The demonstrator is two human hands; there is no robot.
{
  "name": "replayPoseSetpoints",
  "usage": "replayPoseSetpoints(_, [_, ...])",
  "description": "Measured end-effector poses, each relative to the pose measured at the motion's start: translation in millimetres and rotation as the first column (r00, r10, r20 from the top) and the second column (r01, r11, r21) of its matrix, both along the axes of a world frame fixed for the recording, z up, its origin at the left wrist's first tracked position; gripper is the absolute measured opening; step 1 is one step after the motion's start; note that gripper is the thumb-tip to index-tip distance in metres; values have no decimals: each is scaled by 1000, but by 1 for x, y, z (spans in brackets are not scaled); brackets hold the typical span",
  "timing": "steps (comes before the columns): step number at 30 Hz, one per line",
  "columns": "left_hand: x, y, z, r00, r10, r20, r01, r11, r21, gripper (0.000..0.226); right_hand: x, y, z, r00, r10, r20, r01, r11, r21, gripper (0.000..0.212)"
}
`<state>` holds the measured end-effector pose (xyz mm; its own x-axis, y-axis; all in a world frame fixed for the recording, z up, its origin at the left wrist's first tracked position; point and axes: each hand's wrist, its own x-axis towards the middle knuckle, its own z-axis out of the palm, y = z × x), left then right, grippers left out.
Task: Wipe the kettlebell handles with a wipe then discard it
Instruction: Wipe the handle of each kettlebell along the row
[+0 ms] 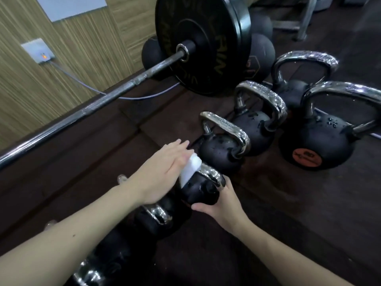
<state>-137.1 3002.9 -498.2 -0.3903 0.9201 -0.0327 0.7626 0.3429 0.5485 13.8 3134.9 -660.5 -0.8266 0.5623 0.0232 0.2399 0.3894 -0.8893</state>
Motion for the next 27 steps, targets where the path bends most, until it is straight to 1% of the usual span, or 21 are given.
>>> replayPoseSetpoints(2, [-5,8,-3,997,78,12,-78,996,47,55,-5,0,-6,999,-47,-11,46,998,-32,89])
replayPoseSetpoints(3, [-11,15,-3,993,115,-9,-114,993,17,47,-6,0,-11,997,-72,-8,72,996,-50,92])
replayPoseSetpoints(4, [-16,21,-3,991,125,-38,-127,991,-45,37,-6,1,-14,996,-89,-6,88,994,-66,94])
replayPoseSetpoints(5, [-20,26,-5,991,90,-95,-100,989,-107,30,-6,1,-16,995,-96,-5,96,992,-81,96])
replayPoseSetpoints(6, [-22,30,-7,981,15,-192,-43,989,-142,30,-7,2,-18,995,-100,-4,99,991,-90,98])
replayPoseSetpoints(8, [-23,32,-13,909,-151,-389,92,982,-167,33,-8,3,-22,995,-95,-11,94,991,-95,100])
replayPoseSetpoints(10, [-18,27,-18,817,-246,-522,182,968,-172,34,-8,4,-23,995,-96,-14,95,992,-85,101])
replayPoseSetpoints(14, [1,30,-28,710,-338,-618,321,936,-142,42,-7,4,-26,994,-96,-54,92,993,-75,92])
replayPoseSetpoints(17, [17,47,-36,591,-380,-711,374,910,-176,41,-11,3,-27,996,-77,-41,73,993,-95,74])
replayPoseSetpoints(18, [18,52,-36,559,-390,-731,387,903,-186,41,-12,3,-29,995,-84,-50,79,991,-110,71])
replayPoseSetpoints(19, [19,55,-35,559,-396,-728,405,897,-176,41,-11,3,-26,995,-85,-58,78,990,-119,71])
replayPoseSetpoints(22, [13,59,-27,632,-395,-666,437,892,-115,34,-8,4,-22,994,-93,-62,86,990,-110,83])
replayPoseSetpoints(23, [10,59,-22,653,-387,-651,430,897,-102,37,-7,5,-23,994,-93,-50,88,990,-108,88])
replayPoseSetpoints(24, [2,59,-21,680,-371,-633,410,908,-92,45,-7,5,-23,994,-96,-43,91,990,-106,92])
replayPoseSetpoints(25, [-6,56,-19,713,-353,-605,361,925,-115,46,-8,5,-22,995,-96,-35,92,990,-106,96])
replayPoseSetpoints(26, [-12,53,-16,760,-325,-562,300,944,-141,36,-8,5,-21,995,-96,-32,92,990,-104,98])
replayPoseSetpoints(27, [-19,49,-15,804,-279,-525,256,960,-118,29,-8,5,-21,995,-94,-28,90,990,-106,99])
